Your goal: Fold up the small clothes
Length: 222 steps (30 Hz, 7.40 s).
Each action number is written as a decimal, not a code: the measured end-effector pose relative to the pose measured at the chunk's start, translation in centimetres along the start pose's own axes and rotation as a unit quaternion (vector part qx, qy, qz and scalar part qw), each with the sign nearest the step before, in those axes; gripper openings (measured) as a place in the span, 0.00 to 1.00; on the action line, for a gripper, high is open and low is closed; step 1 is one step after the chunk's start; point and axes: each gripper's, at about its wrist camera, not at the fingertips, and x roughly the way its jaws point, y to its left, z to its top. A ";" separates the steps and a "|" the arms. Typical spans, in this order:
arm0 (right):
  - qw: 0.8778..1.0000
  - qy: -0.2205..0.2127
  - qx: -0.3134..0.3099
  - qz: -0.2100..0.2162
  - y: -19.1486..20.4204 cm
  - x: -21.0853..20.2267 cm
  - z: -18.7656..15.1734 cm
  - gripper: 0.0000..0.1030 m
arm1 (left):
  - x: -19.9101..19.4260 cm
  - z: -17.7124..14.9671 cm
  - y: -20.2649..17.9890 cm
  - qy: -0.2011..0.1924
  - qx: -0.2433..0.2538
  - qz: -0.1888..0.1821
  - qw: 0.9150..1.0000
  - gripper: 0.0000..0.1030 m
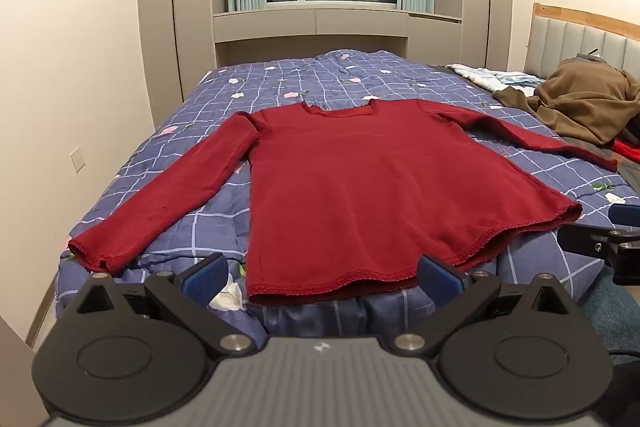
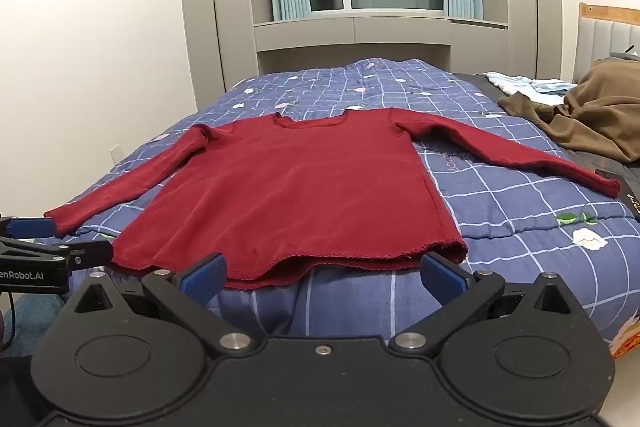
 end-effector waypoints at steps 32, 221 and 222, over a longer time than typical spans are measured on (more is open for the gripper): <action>1.000 0.002 -0.005 -0.004 0.1 0.1 0.0 1.00 | 0.0 -0.1 0.0 0.000 -0.002 0.000 1.000 1.00; 0.979 0.112 0.170 -0.005 -20.2 42.8 21.1 0.09 | 41.0 20.1 11.7 0.170 -0.190 -0.045 0.966 0.05; 0.980 0.109 0.168 -0.003 -20.1 42.7 21.4 0.06 | 40.8 20.2 11.6 0.164 -0.187 -0.045 0.967 0.04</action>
